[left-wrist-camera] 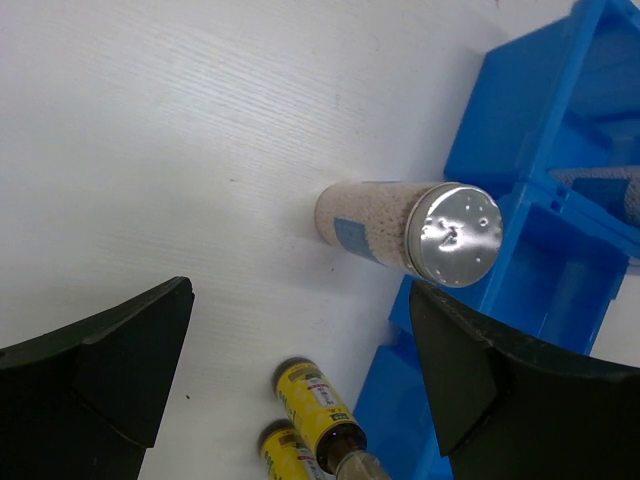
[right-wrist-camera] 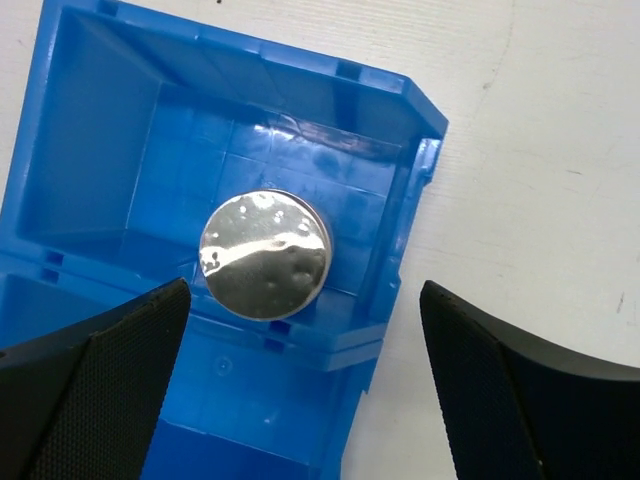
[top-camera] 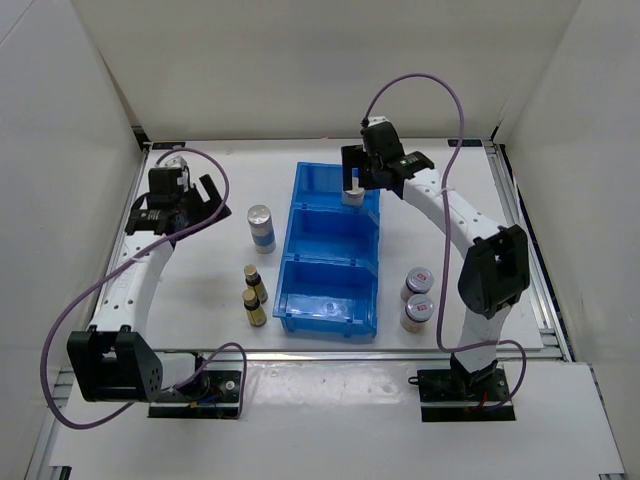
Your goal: Organize the condiment bottles
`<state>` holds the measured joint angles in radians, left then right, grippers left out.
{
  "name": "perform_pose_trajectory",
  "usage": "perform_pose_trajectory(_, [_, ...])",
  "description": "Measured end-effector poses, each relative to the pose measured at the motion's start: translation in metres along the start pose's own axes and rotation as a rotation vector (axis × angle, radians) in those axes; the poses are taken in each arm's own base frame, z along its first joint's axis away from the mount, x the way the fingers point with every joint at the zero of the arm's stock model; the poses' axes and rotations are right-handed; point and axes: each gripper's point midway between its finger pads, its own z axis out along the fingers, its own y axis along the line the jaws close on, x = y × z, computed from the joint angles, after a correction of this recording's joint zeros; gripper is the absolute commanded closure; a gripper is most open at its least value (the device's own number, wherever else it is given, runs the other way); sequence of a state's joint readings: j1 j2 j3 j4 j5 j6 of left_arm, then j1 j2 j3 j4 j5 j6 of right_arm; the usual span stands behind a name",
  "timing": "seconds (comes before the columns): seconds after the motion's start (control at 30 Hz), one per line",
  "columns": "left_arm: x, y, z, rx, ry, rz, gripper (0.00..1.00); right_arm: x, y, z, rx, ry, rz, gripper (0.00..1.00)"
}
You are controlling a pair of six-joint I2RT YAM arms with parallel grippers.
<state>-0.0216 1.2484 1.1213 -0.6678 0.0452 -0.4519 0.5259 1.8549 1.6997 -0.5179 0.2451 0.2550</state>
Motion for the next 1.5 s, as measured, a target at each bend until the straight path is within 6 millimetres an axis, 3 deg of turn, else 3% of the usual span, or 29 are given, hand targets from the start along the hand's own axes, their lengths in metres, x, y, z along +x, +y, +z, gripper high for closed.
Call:
perform_pose_trajectory(0.37, [-0.009, -0.056, 0.02, 0.252, 0.034, 0.16, 0.0, -0.037, -0.006, -0.073, -0.013, -0.122, 0.066, 0.01])
perform_pose_trajectory(0.47, [-0.012, -0.077, 0.026, 0.292, 0.044, 0.214, 0.0, -0.034, -0.008, -0.085, -0.023, -0.129, 0.081, 0.01])
perform_pose_trajectory(0.57, [-0.017, -0.092, 0.04, 0.298, 0.055, 0.262, 0.0, -0.017, -0.012, -0.092, -0.02, -0.103, 0.089, 0.01])
perform_pose_trajectory(0.73, [-0.011, -0.085, 0.063, 0.238, 0.098, 0.298, 0.0, 0.011, -0.02, -0.093, 0.0, -0.043, 0.095, 0.01])
perform_pose_trajectory(0.87, [-0.002, -0.079, 0.065, 0.201, 0.127, 0.324, 0.0, 0.024, -0.026, -0.092, 0.016, -0.009, 0.098, 0.01])
perform_pose_trajectory(1.17, [0.043, -0.118, 0.067, 0.215, 0.185, 0.498, 0.0, 0.029, -0.024, -0.092, -0.021, 0.018, 0.122, 0.01])
perform_pose_trajectory(1.5, [0.066, -0.08, 0.082, 0.091, 0.258, 0.513, 0.03, 0.029, -0.029, -0.091, -0.045, 0.032, 0.149, 0.01])
